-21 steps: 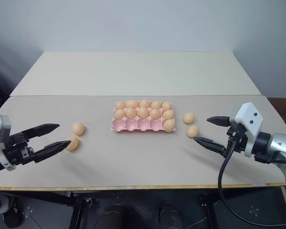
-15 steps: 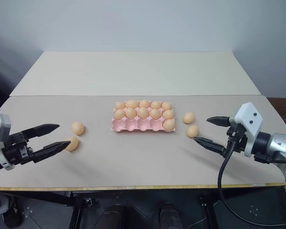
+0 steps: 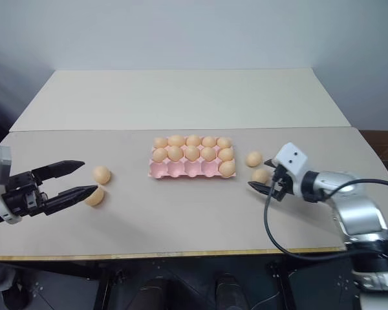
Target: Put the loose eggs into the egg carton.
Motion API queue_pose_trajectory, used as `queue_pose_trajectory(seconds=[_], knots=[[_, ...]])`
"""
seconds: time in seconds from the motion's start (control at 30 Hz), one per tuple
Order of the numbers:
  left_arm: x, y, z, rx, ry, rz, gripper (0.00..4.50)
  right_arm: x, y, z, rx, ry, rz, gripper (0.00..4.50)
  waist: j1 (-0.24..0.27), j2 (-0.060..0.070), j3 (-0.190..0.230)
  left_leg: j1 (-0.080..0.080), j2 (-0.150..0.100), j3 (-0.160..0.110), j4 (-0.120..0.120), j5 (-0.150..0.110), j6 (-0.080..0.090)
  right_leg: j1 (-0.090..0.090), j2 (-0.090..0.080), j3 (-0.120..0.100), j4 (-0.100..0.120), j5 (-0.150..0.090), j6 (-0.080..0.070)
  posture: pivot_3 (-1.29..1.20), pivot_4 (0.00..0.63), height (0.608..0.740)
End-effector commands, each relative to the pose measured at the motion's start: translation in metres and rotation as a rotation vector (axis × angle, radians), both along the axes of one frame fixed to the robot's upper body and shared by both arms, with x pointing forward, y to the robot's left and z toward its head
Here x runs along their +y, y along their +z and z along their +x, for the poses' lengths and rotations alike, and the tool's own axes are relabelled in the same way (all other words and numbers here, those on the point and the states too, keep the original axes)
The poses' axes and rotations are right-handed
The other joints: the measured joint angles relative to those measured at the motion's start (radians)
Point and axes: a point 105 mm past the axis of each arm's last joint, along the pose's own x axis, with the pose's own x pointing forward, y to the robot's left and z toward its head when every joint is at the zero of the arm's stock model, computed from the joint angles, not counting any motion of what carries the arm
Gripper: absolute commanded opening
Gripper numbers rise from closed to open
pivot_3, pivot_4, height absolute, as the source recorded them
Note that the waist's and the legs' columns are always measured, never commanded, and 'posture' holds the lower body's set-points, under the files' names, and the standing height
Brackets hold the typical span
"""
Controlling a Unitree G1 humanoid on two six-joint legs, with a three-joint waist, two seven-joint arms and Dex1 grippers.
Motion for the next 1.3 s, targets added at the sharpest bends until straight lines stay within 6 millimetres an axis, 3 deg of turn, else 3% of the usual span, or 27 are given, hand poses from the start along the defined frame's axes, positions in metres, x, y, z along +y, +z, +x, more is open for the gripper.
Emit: queue_pose_trajectory(seconds=[0.03,0.1,0.2,0.3,0.33,0.43,0.57,0.73,0.9,0.97,1.07,1.17,1.3], knots=[[0.002,0.01,-0.005,-0.049,-0.003,0.029,4.48,-0.007,0.005,0.013,-0.055,-0.036,-0.021,4.5,0.0,0.0,0.0,-0.002,0.0,0.0,0.0,0.0,0.0,-0.002,0.0,0.0,0.0,0.0,0.0,0.0,0.15,0.74],[0.002,0.011,-0.007,-0.049,0.001,0.035,4.5,-0.008,0.001,0.017,-0.056,-0.042,-0.026,4.32,-0.003,0.0,0.0,-0.005,0.0,0.0,0.0,0.0,0.0,-0.006,0.0,0.001,0.001,0.0,0.0,0.0,0.15,0.74],[0.003,0.012,-0.008,-0.051,0.004,0.04,4.5,-0.007,-0.001,0.021,-0.065,-0.046,-0.016,3.57,-0.004,0.0,0.0,-0.006,0.0,0.0,0.0,0.0,0.0,-0.009,0.0,0.001,0.003,0.0,0.0,0.0,0.15,0.74],[0.004,0.015,-0.008,-0.058,0.012,0.045,4.5,-0.006,0.013,0.021,-0.118,-0.062,0.004,2.64,-0.006,0.0,0.0,-0.007,0.0,0.0,0.0,0.0,0.0,-0.01,0.0,0.002,0.004,0.0,0.0,0.0,0.15,0.74],[0.004,0.015,-0.009,-0.059,0.012,0.046,4.5,-0.006,0.019,0.019,-0.137,-0.061,0.001,2.61,-0.006,0.0,0.0,-0.007,0.0,0.001,0.0,0.0,0.0,-0.01,0.0,0.002,0.004,0.0,0.0,0.0,0.15,0.74],[0.004,0.016,-0.01,-0.062,0.015,0.051,4.5,0.004,0.043,0.007,-0.198,-0.019,0.011,2.61,-0.006,0.0,0.0,-0.008,0.0,0.001,0.0,0.0,0.0,-0.011,0.0,0.002,0.005,0.0,0.0,0.0,0.15,0.74],[0.0,0.016,-0.01,-0.064,0.007,0.037,4.5,0.047,0.074,0.0,-0.252,0.08,0.059,2.61,-0.013,0.001,0.0,-0.007,0.0,0.0,0.0,0.0,0.0,-0.011,0.0,0.003,0.006,0.0,0.0,0.0,0.15,0.74],[-0.002,0.015,-0.006,-0.063,-0.005,0.036,4.5,0.091,0.061,0.013,-0.232,0.167,0.02,2.61,-0.013,0.0,0.0,-0.005,0.001,0.001,0.0,0.0,0.0,-0.01,0.002,0.004,0.006,0.0,0.0,0.0,0.15,0.74],[0.004,0.014,-0.005,-0.059,0.016,0.034,4.5,0.123,0.05,0.017,-0.189,0.216,0.032,2.61,-0.007,0.001,0.0,-0.009,0.0,0.001,0.0,0.0,0.0,-0.015,0.001,0.004,0.006,0.0,0.0,0.0,0.15,0.74],[0.004,0.013,-0.006,-0.056,0.019,0.032,4.5,0.129,0.046,0.021,-0.184,0.212,0.031,2.61,-0.006,0.0,0.0,-0.01,0.0,0.0,0.0,0.0,-0.001,-0.015,0.0,0.004,0.006,0.0,0.0,0.0,0.15,0.74],[0.002,0.011,-0.007,-0.052,0.016,0.039,4.5,0.128,0.05,0.028,-0.205,0.165,0.028,3.52,-0.008,0.001,0.0,-0.008,0.0,0.0,0.0,0.001,-0.001,-0.014,0.0,0.004,0.007,0.0,-0.001,0.0,0.15,0.74],[0.003,0.012,-0.008,-0.052,0.014,0.046,4.5,0.119,0.069,0.024,-0.245,0.151,0.045,4.47,-0.007,0.001,0.0,-0.009,0.0,0.0,0.0,0.001,-0.001,-0.014,0.0,0.003,0.007,0.0,-0.001,0.0,0.15,0.74],[0.004,0.011,-0.008,-0.053,0.02,0.047,4.5,0.1,0.092,0.006,-0.281,0.129,0.08,4.49,-0.006,0.001,0.0,-0.01,-0.001,0.0,0.0,0.0,-0.001,-0.015,0.0,0.003,0.006,0.0,0.0,0.0,0.15,0.74]])
